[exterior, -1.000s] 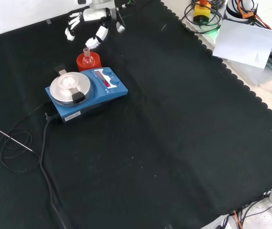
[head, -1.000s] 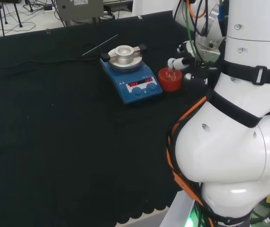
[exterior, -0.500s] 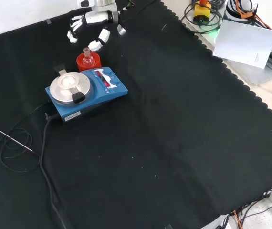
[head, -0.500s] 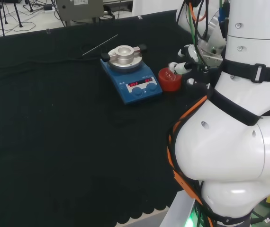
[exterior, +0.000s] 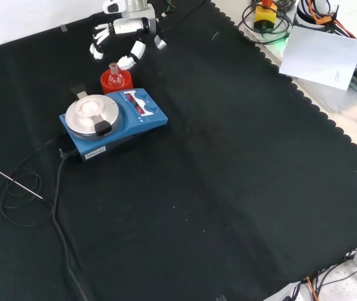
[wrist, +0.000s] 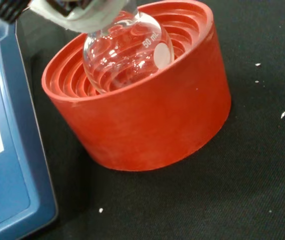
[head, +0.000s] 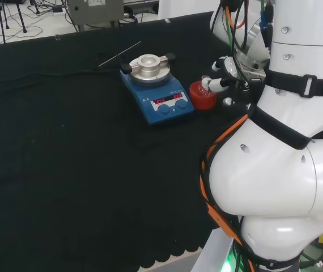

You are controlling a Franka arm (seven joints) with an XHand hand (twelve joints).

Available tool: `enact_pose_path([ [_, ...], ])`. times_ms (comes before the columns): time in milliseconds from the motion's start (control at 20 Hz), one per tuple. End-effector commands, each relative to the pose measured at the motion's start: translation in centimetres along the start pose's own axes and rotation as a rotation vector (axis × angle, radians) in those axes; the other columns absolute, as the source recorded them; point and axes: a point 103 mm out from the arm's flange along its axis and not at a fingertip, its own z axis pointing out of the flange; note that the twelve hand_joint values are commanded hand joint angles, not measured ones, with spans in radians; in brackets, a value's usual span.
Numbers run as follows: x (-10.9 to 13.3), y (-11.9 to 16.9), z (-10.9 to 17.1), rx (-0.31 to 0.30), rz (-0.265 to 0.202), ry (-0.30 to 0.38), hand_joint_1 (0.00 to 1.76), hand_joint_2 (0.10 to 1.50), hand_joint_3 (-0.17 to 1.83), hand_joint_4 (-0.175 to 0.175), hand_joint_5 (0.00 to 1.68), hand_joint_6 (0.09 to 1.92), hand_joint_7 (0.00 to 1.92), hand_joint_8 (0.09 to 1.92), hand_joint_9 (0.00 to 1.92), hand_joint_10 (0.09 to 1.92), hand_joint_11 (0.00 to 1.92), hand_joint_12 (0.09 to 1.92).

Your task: Pick up the round-bottom flask.

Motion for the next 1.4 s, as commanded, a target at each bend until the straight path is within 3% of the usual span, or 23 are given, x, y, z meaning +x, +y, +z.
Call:
enact_pose_path([
  [50,0.81,-0.20,0.49,-0.004,-0.004,-0.016,0.84,0.65,0.65,-0.091,0.54,0.58,0.33,0.70,0.50,0.74,0.00,1.34],
  [850,1.52,0.04,1.39,-0.004,-0.010,-0.022,0.90,0.64,0.66,-0.095,0.66,0.70,0.36,0.71,0.52,0.73,0.00,1.37],
  [1100,1.30,0.42,1.41,0.009,-0.043,0.035,0.91,0.65,0.67,-0.106,0.74,0.75,0.37,0.72,0.54,0.74,0.00,1.38],
  [1400,1.65,0.34,1.47,-0.025,-0.029,-0.011,0.92,0.69,0.68,-0.120,0.81,0.78,0.39,0.72,0.56,0.74,0.03,1.39],
])
